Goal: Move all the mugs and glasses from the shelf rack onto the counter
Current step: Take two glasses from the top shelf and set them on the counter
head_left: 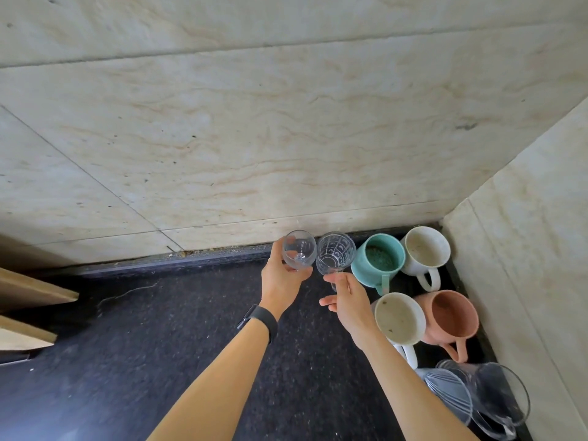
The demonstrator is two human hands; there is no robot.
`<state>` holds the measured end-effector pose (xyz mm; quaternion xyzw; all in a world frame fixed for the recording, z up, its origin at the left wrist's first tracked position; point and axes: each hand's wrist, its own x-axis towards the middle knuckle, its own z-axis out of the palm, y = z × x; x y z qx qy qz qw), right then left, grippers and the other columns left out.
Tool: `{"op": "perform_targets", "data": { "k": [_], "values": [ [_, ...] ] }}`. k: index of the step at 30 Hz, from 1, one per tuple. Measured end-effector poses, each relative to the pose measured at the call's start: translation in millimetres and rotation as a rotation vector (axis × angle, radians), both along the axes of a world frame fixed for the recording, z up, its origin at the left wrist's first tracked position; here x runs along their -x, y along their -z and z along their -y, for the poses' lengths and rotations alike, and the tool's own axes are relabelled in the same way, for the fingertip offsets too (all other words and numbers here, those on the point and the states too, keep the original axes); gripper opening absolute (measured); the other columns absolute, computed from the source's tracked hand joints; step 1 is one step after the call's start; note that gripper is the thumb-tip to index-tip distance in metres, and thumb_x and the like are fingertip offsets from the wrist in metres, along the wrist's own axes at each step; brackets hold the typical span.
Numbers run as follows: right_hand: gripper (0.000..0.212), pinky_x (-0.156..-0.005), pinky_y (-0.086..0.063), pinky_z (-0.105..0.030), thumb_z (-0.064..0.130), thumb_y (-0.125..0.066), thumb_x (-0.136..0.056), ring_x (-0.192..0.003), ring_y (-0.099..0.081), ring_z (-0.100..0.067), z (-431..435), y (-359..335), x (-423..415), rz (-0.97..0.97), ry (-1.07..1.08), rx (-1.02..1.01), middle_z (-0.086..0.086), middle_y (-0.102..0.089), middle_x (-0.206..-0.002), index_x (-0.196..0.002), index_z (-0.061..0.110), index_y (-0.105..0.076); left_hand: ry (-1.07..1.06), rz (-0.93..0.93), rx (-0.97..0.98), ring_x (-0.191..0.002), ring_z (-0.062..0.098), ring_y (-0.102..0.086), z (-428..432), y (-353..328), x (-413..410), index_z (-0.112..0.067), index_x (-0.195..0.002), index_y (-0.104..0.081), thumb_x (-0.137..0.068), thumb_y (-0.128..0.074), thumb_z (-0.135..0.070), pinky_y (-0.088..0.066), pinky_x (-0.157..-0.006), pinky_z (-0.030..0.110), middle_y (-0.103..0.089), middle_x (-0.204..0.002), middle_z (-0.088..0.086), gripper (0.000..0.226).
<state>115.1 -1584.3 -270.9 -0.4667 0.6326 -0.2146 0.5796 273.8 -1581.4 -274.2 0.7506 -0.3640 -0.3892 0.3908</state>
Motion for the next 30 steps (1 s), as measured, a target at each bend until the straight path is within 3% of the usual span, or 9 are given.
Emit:
{"op": "perform_targets", "data": {
  "k": [6, 9, 11, 15, 17, 20, 23, 27, 30],
  "values": [
    [0.027, -0.071, -0.054, -0.029, 0.028, -0.034, -0.108, -0.070, -0.075, -0.005, 5, -5, -6, -0.025, 0.011, -0.094, 0.020, -0.061, -0.109, -0.108, 0.026, -0.061, -0.017, 0.002, 0.000, -0.083, 0.001, -0.064, 7, 1, 1, -0.042, -0.123, -0.045, -0.074, -0.082, -0.020, -0.047, -0.061, 0.018, -0.068, -0.096, -0.014, 0.065],
    [0.023, -0.088, -0.058, -0.040, 0.029, -0.040, -0.104, -0.070, -0.075, -0.006, 10, -7, -10, -0.064, 0.043, -0.156, 0.019, -0.059, -0.101, -0.115, 0.023, -0.059, -0.006, 0.001, 0.000, -0.085, 0.004, -0.065, 8, 1, -1, -0.041, -0.123, -0.045, -0.074, -0.081, -0.019, -0.049, -0.064, 0.020, -0.068, -0.097, -0.012, 0.065],
    [0.020, -0.096, -0.055, -0.048, 0.033, -0.042, -0.103, -0.074, -0.075, -0.009, 12, -9, -13, -0.101, 0.053, -0.147, 0.019, -0.058, -0.096, -0.114, 0.023, -0.056, -0.012, 0.000, 0.003, -0.084, 0.001, -0.065, 9, 2, -1, -0.041, -0.122, -0.046, -0.075, -0.081, -0.019, -0.050, -0.063, 0.018, -0.068, -0.099, -0.012, 0.063],
    [0.020, -0.095, -0.055, -0.050, 0.035, -0.042, -0.103, -0.083, -0.075, -0.017, 11, -17, -15, -0.175, 0.056, -0.110, 0.009, -0.064, -0.087, -0.103, 0.020, -0.056, -0.020, -0.008, 0.000, -0.082, -0.001, -0.064, 7, 2, 0, -0.041, -0.125, -0.046, -0.077, -0.079, -0.016, -0.049, -0.061, 0.015, -0.070, -0.102, -0.008, 0.063],
    [0.017, -0.091, -0.056, -0.048, 0.030, -0.044, -0.102, -0.088, -0.073, -0.020, 8, -21, -12, -0.225, 0.026, -0.085, 0.005, -0.066, -0.087, -0.097, 0.020, -0.058, -0.001, -0.019, -0.011, -0.080, 0.003, -0.067, 5, -1, -1, -0.042, -0.131, -0.043, -0.077, -0.078, -0.012, -0.052, -0.061, 0.018, -0.069, -0.101, -0.006, 0.071],
    [0.015, -0.080, -0.050, -0.038, 0.020, -0.047, -0.100, -0.097, -0.066, -0.022, 0, -31, -7, -0.325, -0.046, -0.031, -0.003, -0.063, -0.108, -0.114, 0.019, -0.051, 0.001, -0.053, -0.005, -0.081, 0.013, -0.071, -2, -9, -4, -0.042, -0.142, -0.033, -0.080, -0.076, -0.009, -0.057, -0.065, 0.025, -0.066, -0.103, -0.007, 0.082],
    [0.018, -0.083, -0.047, -0.038, 0.019, -0.051, -0.099, -0.098, -0.059, -0.021, -14, -45, -4, -0.360, -0.076, 0.010, 0.001, -0.054, -0.110, -0.116, 0.021, -0.045, -0.014, -0.050, -0.017, -0.086, 0.014, -0.069, -17, -19, -9, -0.035, -0.147, -0.031, -0.081, -0.078, -0.014, -0.056, -0.069, 0.028, -0.066, -0.112, -0.003, 0.084],
    [0.032, -0.088, -0.047, -0.036, 0.021, -0.052, -0.099, -0.112, -0.061, -0.020, -45, -72, 4, -0.259, -0.054, -0.022, 0.006, -0.058, -0.126, -0.132, 0.020, -0.051, 0.066, 0.086, -0.082, -0.088, 0.017, -0.066, -51, -33, -20, -0.034, -0.147, -0.030, -0.086, -0.067, -0.014, -0.055, -0.069, 0.030, -0.062, -0.122, 0.001, 0.074],
    [0.022, -0.088, -0.044, -0.029, 0.027, -0.053, -0.100, -0.111, -0.060, -0.012, -70, -94, 8, -0.253, -0.211, 0.032, 0.010, -0.064, -0.122, -0.120, 0.029, -0.061, 0.253, 0.248, -0.146, -0.102, 0.018, -0.061, -88, -46, -29, -0.032, -0.148, -0.030, -0.093, -0.062, -0.024, -0.053, -0.086, 0.034, -0.054, -0.134, 0.003, 0.064]
  ]
}}
